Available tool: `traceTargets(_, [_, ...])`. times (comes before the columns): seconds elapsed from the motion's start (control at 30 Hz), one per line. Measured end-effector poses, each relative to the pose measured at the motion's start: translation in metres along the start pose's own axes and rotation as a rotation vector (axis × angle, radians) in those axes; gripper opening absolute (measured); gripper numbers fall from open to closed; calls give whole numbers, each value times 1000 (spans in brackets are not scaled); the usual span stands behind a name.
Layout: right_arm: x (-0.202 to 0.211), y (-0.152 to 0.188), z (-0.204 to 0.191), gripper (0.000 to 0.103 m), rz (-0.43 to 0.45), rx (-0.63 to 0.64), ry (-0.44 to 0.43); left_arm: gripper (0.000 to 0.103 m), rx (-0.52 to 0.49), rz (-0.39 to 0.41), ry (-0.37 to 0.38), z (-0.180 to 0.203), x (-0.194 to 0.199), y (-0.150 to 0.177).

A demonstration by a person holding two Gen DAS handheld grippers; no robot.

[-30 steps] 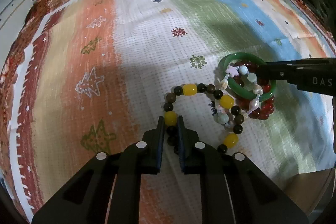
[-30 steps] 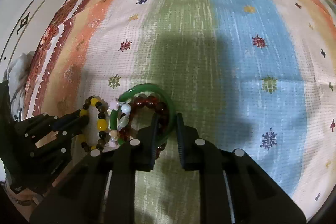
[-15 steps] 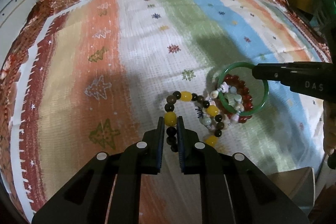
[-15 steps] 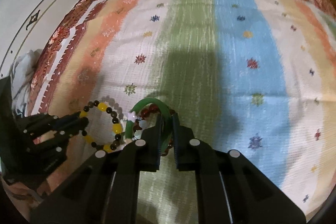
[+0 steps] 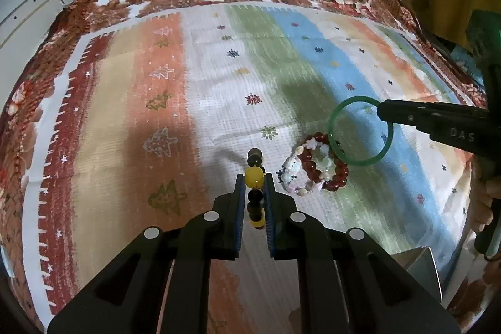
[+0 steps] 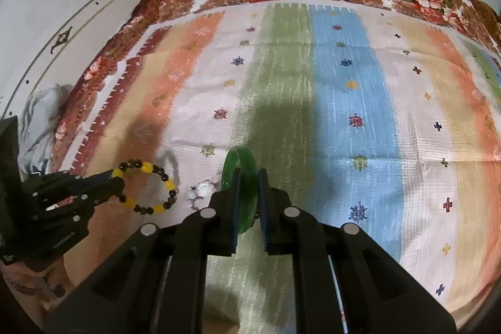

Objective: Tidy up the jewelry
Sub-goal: 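Lift both held bracelets and carry them over the silver tin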

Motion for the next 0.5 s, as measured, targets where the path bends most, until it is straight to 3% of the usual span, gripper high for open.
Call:
traceTargets(0.23, [19,8,-10,12,30,23,-7,11,1,27,13,4,16,3])
traceTargets(0.5, [33,19,-18,12,58,81,80,11,2,75,11,11,36,7])
Point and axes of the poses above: each gripper's, at about its wrist camera, not at the fingertips, and x roughly against the way its jaws point, z to its right, y to its underside, the point moved 4 cm from there along -x, roughly the way its jaws point, and after that the axes turned 7 degrees about -z, right-handed, at the moved point
